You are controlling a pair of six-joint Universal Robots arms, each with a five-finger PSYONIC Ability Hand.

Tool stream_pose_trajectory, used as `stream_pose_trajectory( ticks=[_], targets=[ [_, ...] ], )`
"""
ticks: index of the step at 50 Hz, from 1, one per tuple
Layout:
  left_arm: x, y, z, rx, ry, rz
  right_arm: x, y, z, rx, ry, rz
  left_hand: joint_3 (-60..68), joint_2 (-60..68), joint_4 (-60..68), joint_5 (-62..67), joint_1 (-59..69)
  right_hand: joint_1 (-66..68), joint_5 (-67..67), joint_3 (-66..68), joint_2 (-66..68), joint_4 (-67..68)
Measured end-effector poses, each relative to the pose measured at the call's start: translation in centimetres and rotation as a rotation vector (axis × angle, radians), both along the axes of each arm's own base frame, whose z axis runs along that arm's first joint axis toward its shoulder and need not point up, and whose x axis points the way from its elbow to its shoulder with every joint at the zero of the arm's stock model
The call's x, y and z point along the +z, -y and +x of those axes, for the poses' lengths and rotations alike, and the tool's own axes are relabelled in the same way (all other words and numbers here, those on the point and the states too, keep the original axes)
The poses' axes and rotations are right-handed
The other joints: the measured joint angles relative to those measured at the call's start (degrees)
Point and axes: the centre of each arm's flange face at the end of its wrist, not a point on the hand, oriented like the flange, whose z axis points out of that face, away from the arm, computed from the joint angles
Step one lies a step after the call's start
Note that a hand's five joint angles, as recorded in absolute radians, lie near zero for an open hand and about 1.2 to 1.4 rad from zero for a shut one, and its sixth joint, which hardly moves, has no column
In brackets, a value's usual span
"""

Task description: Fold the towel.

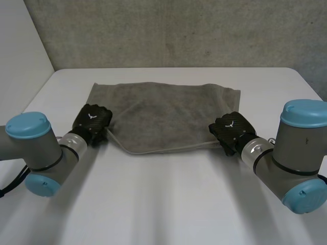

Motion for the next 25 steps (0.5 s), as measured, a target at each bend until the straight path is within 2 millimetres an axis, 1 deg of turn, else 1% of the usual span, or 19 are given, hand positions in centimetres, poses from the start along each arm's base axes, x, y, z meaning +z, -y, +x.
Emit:
stream_pose_trajectory(
  ticks=[11, 16, 20, 25],
  targets=[
    [0.7, 2.2, 2.0, 0.127, 0.01, -0.039, 0.3, 0.4, -0.2, -0.025, -0.003, -0.013, 10.5, 10.6, 10.8, 10.0, 9.8, 0.0, 0.0, 0.0, 0.0, 0.0],
    [1.0, 2.7, 2.9, 0.152, 0.009, -0.045, 0.3, 0.5, -0.3, -0.04, -0.008, -0.017, 17.9, 18.2, 18.6, 17.5, 17.5, 0.0, 0.0, 0.0, 0.0, 0.0],
    [1.2, 2.9, 3.3, 0.162, 0.01, -0.045, 0.4, 0.6, -0.4, -0.052, -0.012, -0.02, 20.3, 20.6, 21.1, 20.0, 19.8, 0.0, 0.0, 0.0, 0.0, 0.0],
    [1.7, 3.0, 3.6, 0.168, 0.008, -0.051, 0.4, 0.9, -0.6, -0.082, -0.022, -0.03, 30.7, 30.8, 31.4, 27.7, 27.7, 0.0, 0.0, 0.0, 0.0, 0.0]
  ],
)
